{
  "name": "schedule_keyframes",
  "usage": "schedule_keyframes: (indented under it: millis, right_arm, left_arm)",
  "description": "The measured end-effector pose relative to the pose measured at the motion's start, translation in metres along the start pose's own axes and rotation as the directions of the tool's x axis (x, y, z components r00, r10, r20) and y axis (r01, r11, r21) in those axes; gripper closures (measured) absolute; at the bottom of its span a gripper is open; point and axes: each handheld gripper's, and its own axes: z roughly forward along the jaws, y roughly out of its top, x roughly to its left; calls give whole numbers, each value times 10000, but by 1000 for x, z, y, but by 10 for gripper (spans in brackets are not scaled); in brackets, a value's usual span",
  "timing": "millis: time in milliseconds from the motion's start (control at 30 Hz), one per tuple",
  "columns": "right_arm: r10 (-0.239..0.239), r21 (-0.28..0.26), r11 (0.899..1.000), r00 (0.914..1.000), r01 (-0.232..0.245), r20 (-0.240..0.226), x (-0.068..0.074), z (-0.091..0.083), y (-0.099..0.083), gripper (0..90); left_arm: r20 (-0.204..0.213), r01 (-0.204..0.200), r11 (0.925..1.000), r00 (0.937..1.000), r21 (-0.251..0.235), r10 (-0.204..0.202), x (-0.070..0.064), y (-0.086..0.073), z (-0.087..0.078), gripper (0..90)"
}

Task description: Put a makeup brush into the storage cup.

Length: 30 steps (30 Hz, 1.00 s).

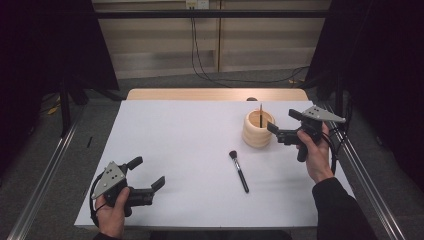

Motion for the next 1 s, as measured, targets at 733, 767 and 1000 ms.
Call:
schedule_keyframes:
  millis: [733,767,1000]
  right_arm:
    - [-10,-324,9995,9993,22,375,15,-51,-17,1]
    - [-21,-313,9995,9990,35,456,16,-53,-18,1]
    - [23,-262,9997,9987,-9,508,18,-68,-27,0]
  left_arm:
    - [-158,47,9999,9999,-139,-49,1,0,-3,14]
    - [-140,29,9999,9999,-142,-31,1,0,-3,14]
    - [-95,113,9998,9999,-154,-114,-2,1,-5,15]
